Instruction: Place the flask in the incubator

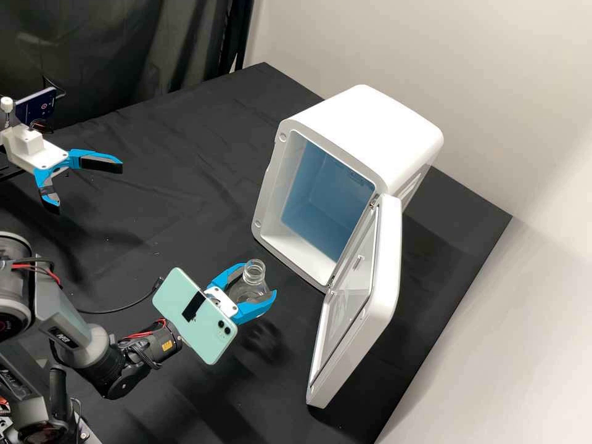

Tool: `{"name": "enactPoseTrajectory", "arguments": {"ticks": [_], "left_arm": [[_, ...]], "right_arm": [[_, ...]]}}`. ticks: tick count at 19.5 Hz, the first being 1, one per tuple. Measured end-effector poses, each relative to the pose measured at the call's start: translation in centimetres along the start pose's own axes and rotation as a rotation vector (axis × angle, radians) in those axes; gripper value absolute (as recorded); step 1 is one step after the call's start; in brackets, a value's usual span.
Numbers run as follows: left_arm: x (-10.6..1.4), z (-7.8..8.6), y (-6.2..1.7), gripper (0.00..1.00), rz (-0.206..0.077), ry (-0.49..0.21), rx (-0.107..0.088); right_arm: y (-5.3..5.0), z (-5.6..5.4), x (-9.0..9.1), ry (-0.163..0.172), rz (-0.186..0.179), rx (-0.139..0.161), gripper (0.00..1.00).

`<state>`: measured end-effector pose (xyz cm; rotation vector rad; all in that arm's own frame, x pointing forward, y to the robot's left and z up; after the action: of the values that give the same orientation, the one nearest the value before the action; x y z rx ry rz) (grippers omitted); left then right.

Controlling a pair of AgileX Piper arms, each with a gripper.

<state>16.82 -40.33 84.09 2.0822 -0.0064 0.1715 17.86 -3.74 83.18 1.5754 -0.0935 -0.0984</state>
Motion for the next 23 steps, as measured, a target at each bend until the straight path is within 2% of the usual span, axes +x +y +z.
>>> {"name": "enactPoseTrajectory", "arguments": {"ticks": [13, 17, 20, 23], "left_arm": [[0.0, 0.0, -0.01, 1.0, 0.001, 0.0, -0.003], [0.0, 0.1, 0.0, 1.0, 0.003, 0.003, -0.006], [0.0, 0.1, -0.02, 1.0, 0.002, -0.002, -0.006], [0.0, 0.1, -0.02, 1.0, 0.002, -0.002, -0.006]], "right_arm": [[0.0, 0.0, 0.0, 0.0, 0.0, 0.0, 0.0], [-0.2, -0.2, 1.0, 0.01, -0.011, 0.012, 0.0], [0.6, -0.6, 2.3, 0.027, 0.028, 0.017, 0.0], [2.5, -1.1, 4.3, 0.04, 0.125, 0.031, 0.0]]}}
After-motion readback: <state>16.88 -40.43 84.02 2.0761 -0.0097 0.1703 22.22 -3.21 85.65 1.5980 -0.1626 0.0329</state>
